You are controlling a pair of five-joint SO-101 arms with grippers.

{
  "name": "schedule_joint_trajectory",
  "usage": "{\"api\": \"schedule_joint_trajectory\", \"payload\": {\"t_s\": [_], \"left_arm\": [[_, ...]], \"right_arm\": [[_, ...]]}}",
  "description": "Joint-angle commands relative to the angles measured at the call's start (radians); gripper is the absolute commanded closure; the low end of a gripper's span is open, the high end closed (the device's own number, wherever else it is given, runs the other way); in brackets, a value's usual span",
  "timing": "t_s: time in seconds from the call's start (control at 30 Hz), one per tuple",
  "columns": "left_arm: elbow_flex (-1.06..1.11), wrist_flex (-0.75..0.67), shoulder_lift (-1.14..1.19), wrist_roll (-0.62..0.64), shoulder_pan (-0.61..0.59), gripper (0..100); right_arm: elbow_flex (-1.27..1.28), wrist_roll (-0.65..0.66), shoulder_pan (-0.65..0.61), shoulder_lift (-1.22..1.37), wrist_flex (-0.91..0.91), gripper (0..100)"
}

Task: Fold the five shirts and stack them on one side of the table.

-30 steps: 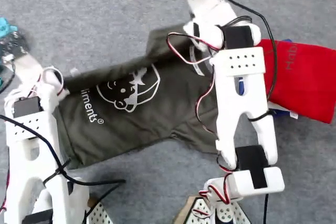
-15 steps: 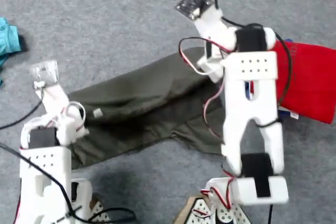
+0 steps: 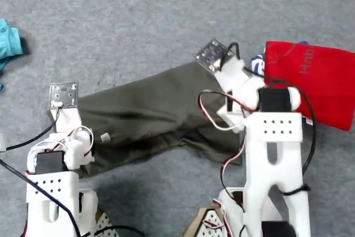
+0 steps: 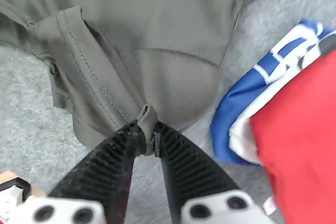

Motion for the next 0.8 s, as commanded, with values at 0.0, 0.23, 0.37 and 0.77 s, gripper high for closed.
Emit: {"api": "schedule_joint_trajectory", "payload": {"t_s": [0.0, 0.23, 0.37, 0.77], "left_arm": [[0.003, 0.006, -0.015, -0.023, 0.015, 98], [0.049, 0.005, -0.013, -0.058, 0.061, 98], [0.057, 0.015, -0.013, -0.129, 0.063, 98], [0.037, 0.078, -0.013, -0.262, 0.064, 98]], "right_arm": [[0.071, 0.009, 0.056, -0.045, -0.054, 99.6], [0.168, 0.011, 0.058, -0.050, -0.124, 99.6], [0.194, 0.011, 0.059, -0.050, -0.135, 99.6], [0.265, 0.038, 0.067, -0.051, -0.127, 99.5]]}}
